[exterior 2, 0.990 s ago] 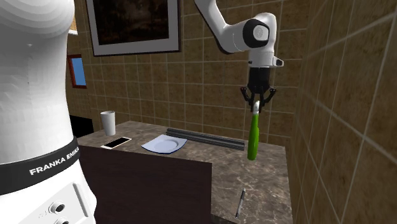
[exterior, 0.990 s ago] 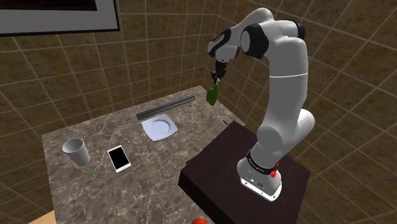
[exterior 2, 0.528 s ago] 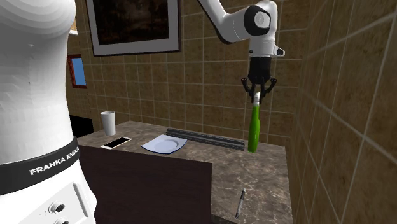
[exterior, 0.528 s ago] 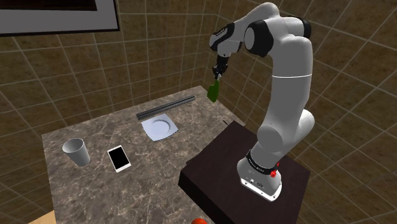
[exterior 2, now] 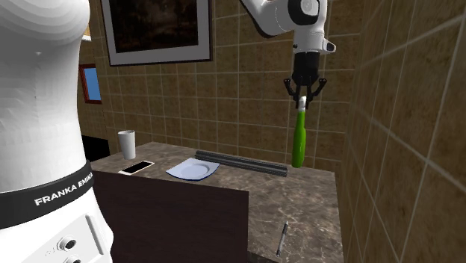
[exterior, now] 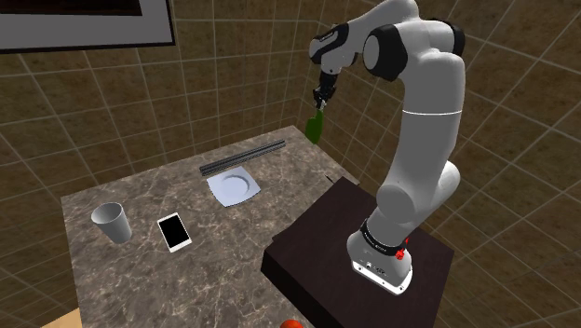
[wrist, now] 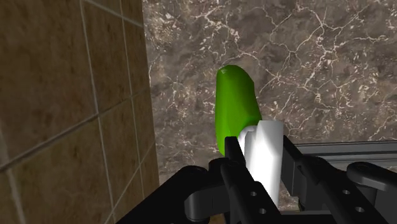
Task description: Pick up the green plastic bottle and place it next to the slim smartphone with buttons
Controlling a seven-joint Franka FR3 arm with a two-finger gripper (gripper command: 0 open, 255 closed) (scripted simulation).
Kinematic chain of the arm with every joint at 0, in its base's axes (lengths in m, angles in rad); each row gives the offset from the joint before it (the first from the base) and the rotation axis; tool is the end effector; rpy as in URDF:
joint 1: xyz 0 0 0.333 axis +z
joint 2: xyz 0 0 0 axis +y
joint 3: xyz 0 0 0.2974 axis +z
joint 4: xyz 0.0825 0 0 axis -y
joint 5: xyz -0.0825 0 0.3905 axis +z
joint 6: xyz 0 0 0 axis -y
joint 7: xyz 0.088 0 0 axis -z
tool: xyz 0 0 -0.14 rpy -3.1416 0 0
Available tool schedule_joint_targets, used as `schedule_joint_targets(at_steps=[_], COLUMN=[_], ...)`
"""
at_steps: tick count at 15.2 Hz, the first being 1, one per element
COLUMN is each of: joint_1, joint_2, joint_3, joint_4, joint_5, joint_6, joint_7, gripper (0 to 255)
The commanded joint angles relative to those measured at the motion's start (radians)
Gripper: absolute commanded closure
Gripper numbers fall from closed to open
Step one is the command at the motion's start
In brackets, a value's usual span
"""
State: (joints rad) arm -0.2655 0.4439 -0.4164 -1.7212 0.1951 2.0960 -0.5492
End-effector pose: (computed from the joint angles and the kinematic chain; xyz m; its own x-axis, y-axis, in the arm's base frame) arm 0.5260 -0.3864 0.2913 0.9798 -0.1982 -0.0267 -0.1984 -0.9801 -0.0061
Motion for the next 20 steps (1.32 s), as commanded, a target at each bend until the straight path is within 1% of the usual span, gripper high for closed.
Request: schedule_joint_targets(at_steps=[1, 11, 20], joint_1=[0.001, 0.006, 0.005], joint_2=[-0.010, -0.059, -0.086], joint_3=[-0.003, -0.016, -0.023], joint_4=[0.013, 0.082, 0.167], joint_5=[-0.006, -0.032, -0.047], joint_6=[-0.023, -0.136, -0.245], joint_7=[0.003, 0.019, 0.029], gripper=[255, 255, 255])
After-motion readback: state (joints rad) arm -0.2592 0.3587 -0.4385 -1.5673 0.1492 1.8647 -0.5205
